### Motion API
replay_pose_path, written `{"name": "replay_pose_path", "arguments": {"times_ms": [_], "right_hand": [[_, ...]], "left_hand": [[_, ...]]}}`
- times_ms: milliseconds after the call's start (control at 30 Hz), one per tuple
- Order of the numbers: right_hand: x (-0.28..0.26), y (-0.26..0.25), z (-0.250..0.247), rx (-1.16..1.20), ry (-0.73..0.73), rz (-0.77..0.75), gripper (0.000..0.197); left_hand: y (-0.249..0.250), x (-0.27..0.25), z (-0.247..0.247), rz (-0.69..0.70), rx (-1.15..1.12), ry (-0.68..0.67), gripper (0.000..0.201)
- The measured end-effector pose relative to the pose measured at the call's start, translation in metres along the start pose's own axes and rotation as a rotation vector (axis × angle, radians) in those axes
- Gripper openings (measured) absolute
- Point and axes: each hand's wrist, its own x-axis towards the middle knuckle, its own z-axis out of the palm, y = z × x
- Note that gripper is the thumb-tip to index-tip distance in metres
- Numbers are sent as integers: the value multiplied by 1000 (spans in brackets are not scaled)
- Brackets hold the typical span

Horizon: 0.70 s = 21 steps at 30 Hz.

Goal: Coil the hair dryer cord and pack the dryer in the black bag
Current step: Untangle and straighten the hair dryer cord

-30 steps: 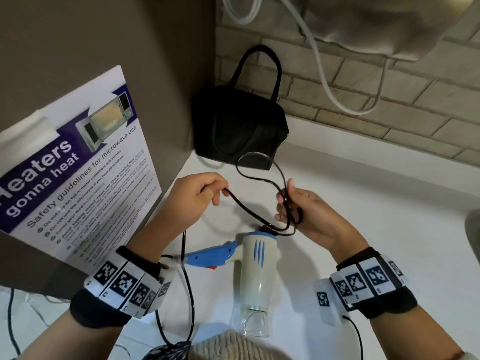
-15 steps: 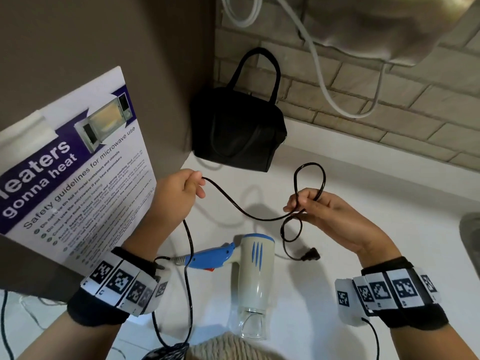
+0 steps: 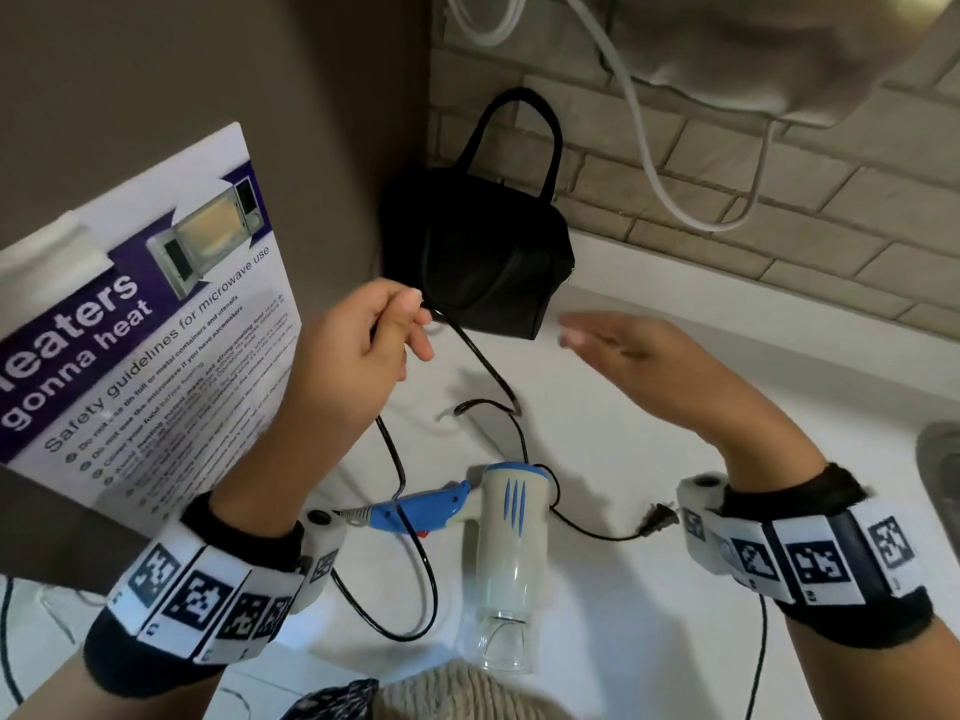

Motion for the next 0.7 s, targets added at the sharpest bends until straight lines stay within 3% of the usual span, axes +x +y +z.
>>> {"name": "replay_pose_path", "arguments": {"times_ms": [100,200,267,433,700], "right_hand": [[4,-44,10,263,-25,-185,37],[12,-68,29,208,-97,-349,27],[19,-69,37,193,-52,-376,29],[33,-41,54,365,-45,-275,36],[52,22,75,259,24,-26,30]], "left_hand": [[16,-6,9,65,23,-22,25],[27,-8,10,152,96,-17,24],[30,-8,5,174,106,9,25],[43,-16,-7,187,59,51,28],[62,-22,-19,212,19,51,31]]}}
